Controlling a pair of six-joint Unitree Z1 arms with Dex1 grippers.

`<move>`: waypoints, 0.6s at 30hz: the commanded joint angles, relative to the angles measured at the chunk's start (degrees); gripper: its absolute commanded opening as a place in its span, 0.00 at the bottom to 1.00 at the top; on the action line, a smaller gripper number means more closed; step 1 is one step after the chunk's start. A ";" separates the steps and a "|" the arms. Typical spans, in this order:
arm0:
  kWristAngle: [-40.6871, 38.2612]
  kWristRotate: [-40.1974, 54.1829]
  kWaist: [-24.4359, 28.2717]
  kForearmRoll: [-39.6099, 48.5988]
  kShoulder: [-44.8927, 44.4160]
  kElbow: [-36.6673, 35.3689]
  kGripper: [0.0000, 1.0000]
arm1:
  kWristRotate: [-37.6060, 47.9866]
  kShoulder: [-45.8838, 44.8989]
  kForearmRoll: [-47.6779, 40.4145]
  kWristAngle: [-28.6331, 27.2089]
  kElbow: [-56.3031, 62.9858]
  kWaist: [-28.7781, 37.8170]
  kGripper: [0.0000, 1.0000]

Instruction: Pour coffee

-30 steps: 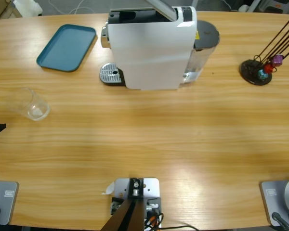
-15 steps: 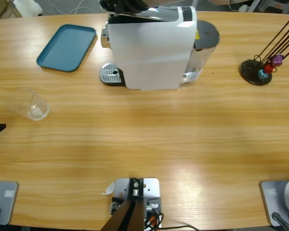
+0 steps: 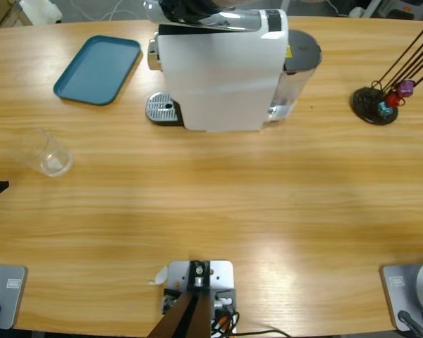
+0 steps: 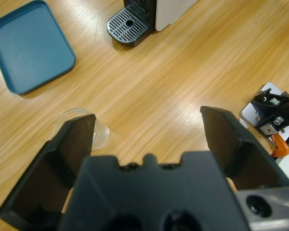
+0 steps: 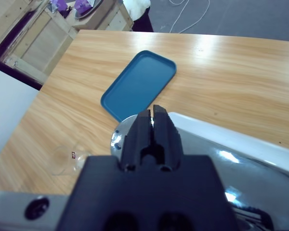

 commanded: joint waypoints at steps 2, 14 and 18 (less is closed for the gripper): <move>0.21 -0.49 -0.28 0.83 0.63 1.88 0.95 | 2.49 10.96 6.60 3.11 5.82 1.99 0.00; 2.30 -0.84 -0.28 0.64 0.35 1.93 0.98 | -19.33 2.75 1.82 6.03 3.43 1.74 0.57; 2.83 -2.07 -0.28 -0.84 0.61 2.14 1.00 | -26.62 -6.93 2.40 7.77 -1.60 3.13 1.00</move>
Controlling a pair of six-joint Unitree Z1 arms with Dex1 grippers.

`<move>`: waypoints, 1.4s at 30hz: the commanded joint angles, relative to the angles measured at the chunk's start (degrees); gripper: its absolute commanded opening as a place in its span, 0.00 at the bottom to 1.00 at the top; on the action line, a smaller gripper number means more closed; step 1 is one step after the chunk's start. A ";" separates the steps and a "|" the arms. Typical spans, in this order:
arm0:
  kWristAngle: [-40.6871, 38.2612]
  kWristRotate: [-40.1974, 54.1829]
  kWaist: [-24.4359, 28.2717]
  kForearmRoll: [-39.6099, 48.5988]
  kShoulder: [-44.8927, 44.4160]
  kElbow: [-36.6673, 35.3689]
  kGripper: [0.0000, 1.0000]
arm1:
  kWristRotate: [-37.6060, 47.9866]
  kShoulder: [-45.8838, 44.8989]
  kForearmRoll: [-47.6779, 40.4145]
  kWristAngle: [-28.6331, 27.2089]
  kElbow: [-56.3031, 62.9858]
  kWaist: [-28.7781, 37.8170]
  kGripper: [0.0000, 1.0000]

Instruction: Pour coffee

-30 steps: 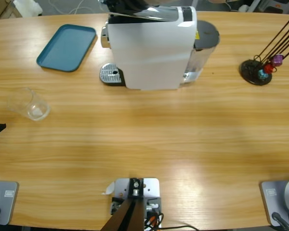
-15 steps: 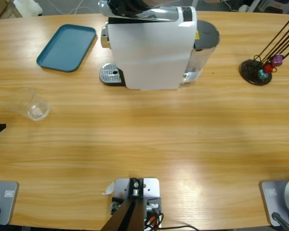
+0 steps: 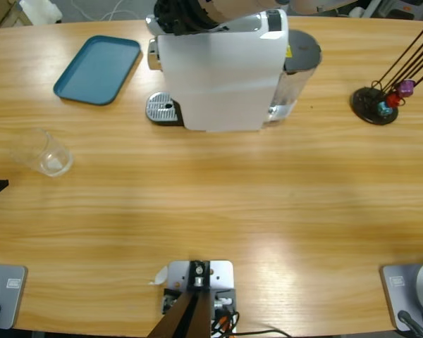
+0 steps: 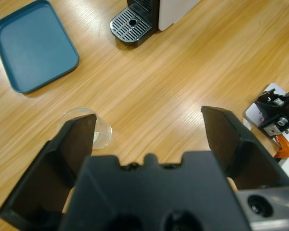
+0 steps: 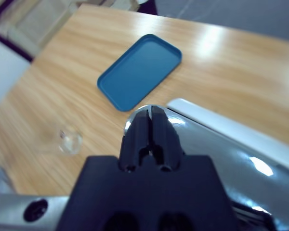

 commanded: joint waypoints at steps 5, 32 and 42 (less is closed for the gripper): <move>4.35 -6.59 3.22 0.59 1.06 1.78 1.00 | -15.44 -18.00 7.51 4.62 -2.59 3.06 1.00; 12.20 -30.59 14.33 6.18 34.72 -2.93 1.00 | -8.70 -45.28 11.84 -2.36 31.83 3.05 1.00; 11.54 -29.85 14.59 -16.32 34.81 10.89 0.99 | -8.37 -44.77 11.96 -2.71 31.99 3.01 1.00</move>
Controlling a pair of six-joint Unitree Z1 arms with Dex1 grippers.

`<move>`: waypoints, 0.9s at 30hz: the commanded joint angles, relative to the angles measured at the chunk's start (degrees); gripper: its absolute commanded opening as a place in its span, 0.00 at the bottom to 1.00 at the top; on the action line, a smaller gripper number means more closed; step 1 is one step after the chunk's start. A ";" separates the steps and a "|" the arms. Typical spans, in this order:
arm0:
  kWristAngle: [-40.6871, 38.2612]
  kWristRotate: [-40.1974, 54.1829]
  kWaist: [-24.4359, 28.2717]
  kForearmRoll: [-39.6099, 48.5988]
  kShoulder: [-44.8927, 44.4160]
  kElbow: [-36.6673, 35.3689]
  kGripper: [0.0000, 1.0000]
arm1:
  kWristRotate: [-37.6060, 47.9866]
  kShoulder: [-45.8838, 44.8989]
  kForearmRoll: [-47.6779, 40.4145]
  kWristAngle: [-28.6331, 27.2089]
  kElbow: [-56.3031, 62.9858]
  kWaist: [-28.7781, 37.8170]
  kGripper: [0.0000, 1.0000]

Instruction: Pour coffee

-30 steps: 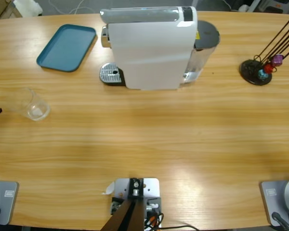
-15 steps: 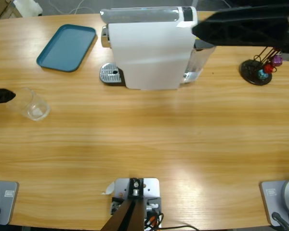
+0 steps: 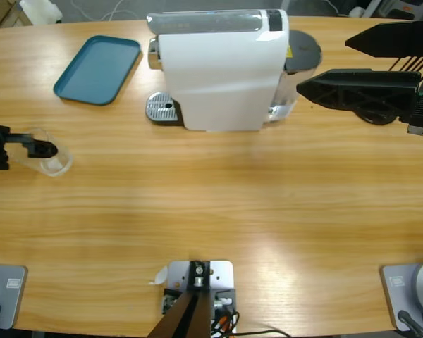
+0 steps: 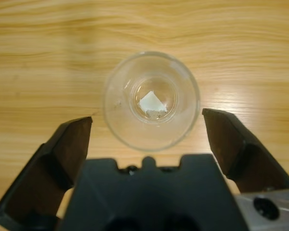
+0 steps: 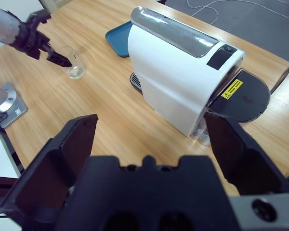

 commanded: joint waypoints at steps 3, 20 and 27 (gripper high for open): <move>0.73 0.53 0.67 -17.42 -0.36 12.59 0.98 | 0.61 -0.55 0.81 -1.26 2.11 0.57 1.00; 2.24 0.43 0.29 -19.09 -7.29 15.49 0.36 | 1.91 -0.60 0.42 -3.28 3.39 0.57 1.00; -3.24 22.59 2.03 -23.50 -14.64 14.63 0.00 | 2.28 -1.65 0.19 -4.62 4.85 0.55 1.00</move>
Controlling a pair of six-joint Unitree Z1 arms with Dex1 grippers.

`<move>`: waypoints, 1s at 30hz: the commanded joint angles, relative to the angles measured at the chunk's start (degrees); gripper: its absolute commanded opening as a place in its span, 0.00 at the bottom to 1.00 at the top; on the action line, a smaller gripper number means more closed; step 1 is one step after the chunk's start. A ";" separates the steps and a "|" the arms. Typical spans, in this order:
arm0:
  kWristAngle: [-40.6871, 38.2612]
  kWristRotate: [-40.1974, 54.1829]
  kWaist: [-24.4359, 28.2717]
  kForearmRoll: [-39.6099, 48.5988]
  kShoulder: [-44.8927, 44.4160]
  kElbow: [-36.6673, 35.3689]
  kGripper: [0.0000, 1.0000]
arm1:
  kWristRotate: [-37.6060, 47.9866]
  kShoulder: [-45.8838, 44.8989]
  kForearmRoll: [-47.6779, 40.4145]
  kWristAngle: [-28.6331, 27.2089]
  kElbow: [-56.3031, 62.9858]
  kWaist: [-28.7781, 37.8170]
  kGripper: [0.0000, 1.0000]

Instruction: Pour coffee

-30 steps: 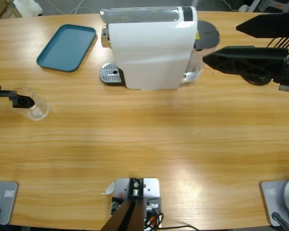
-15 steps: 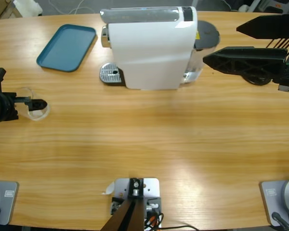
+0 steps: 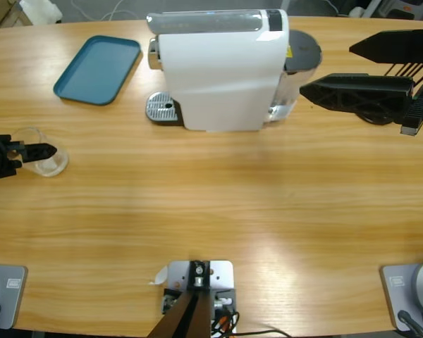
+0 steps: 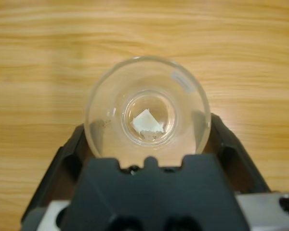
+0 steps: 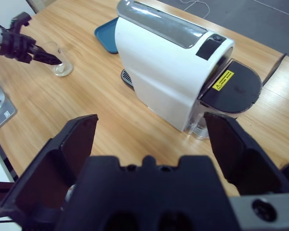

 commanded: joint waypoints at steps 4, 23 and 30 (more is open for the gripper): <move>-21.92 51.20 8.92 -10.13 -3.84 -2.29 0.00 | 0.87 -2.11 0.35 -2.57 4.02 -0.06 1.00; -44.58 70.29 16.66 -21.46 27.60 -21.00 0.00 | -3.68 -12.55 11.88 -2.57 5.79 -6.57 1.00; -45.00 69.27 12.84 -23.13 32.68 -25.02 0.00 | -4.49 -12.01 11.88 -2.65 5.74 -6.57 1.00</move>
